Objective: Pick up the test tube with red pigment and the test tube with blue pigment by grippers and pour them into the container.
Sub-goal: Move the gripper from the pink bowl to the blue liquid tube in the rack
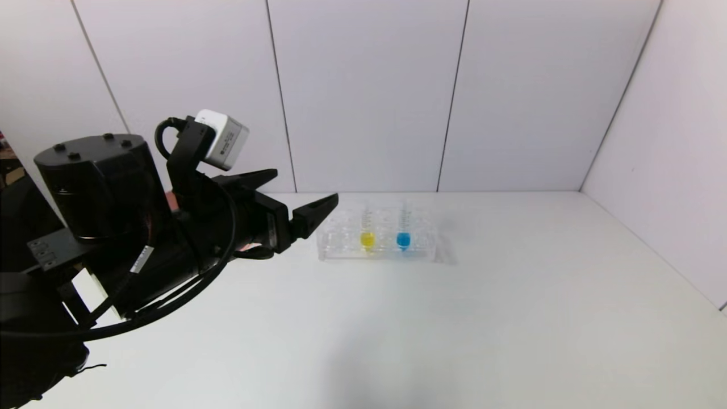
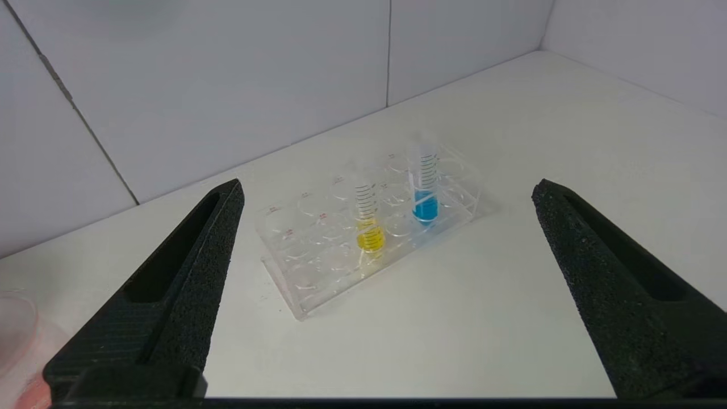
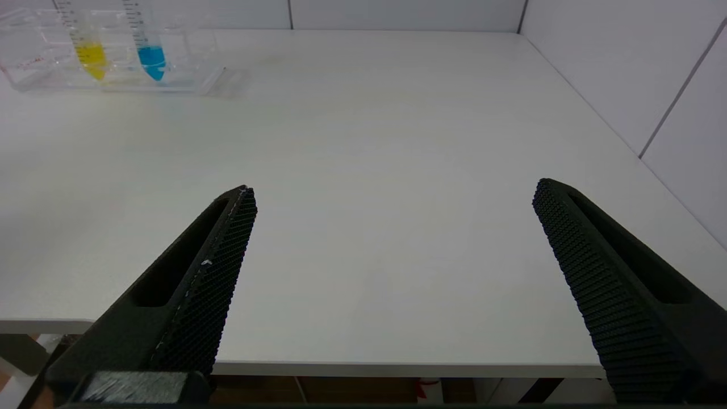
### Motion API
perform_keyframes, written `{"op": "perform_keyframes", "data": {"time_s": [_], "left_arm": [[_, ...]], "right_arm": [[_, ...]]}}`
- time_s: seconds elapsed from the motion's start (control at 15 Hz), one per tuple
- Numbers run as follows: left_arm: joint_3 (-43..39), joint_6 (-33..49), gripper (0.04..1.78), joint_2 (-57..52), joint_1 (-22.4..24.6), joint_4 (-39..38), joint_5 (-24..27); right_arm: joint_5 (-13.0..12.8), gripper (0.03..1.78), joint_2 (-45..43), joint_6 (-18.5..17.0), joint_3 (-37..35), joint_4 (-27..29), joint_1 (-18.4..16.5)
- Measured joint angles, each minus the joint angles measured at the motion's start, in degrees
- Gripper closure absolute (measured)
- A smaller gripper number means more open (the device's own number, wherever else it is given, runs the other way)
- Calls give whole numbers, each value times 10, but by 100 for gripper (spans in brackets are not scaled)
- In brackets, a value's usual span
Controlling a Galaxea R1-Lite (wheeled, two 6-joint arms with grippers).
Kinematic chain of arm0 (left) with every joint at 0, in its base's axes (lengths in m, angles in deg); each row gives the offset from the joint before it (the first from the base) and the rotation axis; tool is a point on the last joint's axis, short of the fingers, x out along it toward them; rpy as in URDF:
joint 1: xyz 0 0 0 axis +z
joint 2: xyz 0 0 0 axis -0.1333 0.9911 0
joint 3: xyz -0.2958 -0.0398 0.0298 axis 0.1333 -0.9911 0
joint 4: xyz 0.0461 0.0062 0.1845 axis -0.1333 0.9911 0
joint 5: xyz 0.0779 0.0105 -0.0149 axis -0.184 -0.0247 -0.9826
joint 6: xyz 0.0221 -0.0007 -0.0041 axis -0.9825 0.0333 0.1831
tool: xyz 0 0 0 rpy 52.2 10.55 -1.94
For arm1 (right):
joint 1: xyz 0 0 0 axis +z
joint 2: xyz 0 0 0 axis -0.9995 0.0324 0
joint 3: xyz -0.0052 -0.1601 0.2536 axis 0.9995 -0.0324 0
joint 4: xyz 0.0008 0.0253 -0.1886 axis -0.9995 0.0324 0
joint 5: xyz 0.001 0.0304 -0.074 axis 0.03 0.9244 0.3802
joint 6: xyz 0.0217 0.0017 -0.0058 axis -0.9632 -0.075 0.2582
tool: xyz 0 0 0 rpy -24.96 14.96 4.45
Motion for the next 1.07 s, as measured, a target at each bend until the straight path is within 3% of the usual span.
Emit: {"op": "perform_keyframes", "data": {"time_s": [0.53,1.07], "left_arm": [[49,2,5,118,-78,-1,-58],[125,24,5,221,-91,6,-63]], "right_arm": [[0,4,0,0,0,0,0],[0,4,0,0,0,0,0]]}}
